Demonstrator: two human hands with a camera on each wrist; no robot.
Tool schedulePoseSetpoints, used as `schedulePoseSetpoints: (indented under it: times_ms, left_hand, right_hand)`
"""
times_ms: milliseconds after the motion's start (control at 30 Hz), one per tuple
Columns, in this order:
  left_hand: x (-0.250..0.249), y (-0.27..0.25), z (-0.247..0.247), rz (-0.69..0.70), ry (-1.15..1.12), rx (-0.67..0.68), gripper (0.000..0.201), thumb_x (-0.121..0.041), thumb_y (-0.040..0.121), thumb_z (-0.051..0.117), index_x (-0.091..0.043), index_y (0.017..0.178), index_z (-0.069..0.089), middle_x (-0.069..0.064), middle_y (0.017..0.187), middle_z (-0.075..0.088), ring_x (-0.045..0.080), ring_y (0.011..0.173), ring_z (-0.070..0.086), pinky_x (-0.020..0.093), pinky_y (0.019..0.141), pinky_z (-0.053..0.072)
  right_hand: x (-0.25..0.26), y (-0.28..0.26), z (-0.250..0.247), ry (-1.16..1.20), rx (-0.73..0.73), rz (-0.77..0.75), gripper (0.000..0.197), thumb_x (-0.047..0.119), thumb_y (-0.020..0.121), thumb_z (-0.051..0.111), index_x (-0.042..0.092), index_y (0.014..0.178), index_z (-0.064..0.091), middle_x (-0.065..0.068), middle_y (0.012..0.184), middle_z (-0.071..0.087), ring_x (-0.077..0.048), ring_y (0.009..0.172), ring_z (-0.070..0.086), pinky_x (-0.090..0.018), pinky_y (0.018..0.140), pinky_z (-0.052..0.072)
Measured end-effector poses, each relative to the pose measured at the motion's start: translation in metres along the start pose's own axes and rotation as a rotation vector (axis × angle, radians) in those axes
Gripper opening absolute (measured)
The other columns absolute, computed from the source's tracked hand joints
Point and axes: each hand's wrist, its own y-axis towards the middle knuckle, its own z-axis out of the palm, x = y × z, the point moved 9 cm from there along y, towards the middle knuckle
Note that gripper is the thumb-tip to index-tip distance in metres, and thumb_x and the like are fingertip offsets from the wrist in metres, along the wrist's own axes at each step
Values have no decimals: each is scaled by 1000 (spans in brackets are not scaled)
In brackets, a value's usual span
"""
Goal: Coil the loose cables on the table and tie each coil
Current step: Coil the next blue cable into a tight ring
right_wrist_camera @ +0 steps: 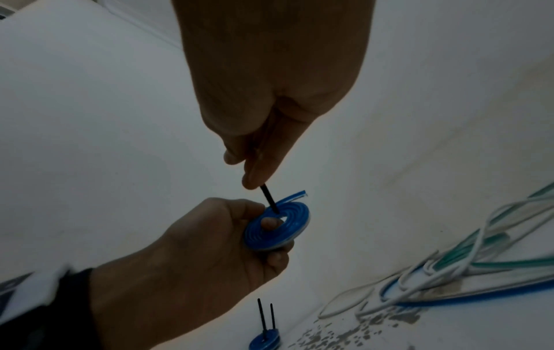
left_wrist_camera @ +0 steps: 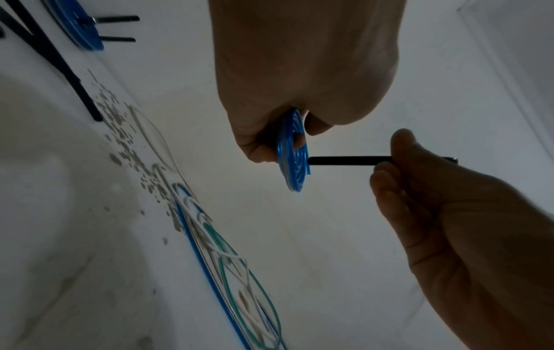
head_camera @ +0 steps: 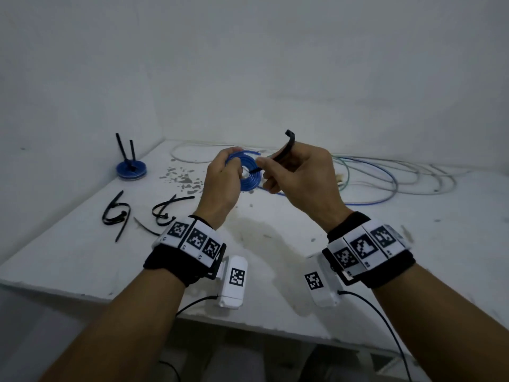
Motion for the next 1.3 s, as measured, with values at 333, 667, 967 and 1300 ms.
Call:
schedulePoseSetpoints:
  times_ms: [333,667,967,1300]
  left_hand:
    - [-9,-23,42,107,-62,151,23,-33,95,59,-16,110,65,5,108,68,13,94,68,25,76,55]
    - [-6,-26,38,143,120,189,11,-28,96,62,-23,95,72,-5,86,73,3,75,68,17,66,54]
    - [-8,-17,20,121,-20,50,18,-27,98,60,-13,100,70,-10,74,63,-3,60,55,12,58,44]
    - [-6,-17,19,56,-82,117,23,-30,101,54,-18,91,71,-6,61,51,7,58,46,16,59,42]
  right_hand:
    - [-15,-4,-10,-475,47,-53,13,29,83,76,21,74,71,14,56,54,-10,52,52,-25,51,36]
    - [-33,-4,13,-575,415,134,38,28,88,66,15,57,48,3,52,47,-13,48,42,-28,51,34]
    - [-66,-44,5,-46,489,623,52,49,99,46,6,76,62,-10,71,67,-19,61,53,-28,51,41]
    - [-77,-46,27,-7,327,428,17,11,99,57,5,107,71,-8,71,68,-17,50,59,-27,47,52]
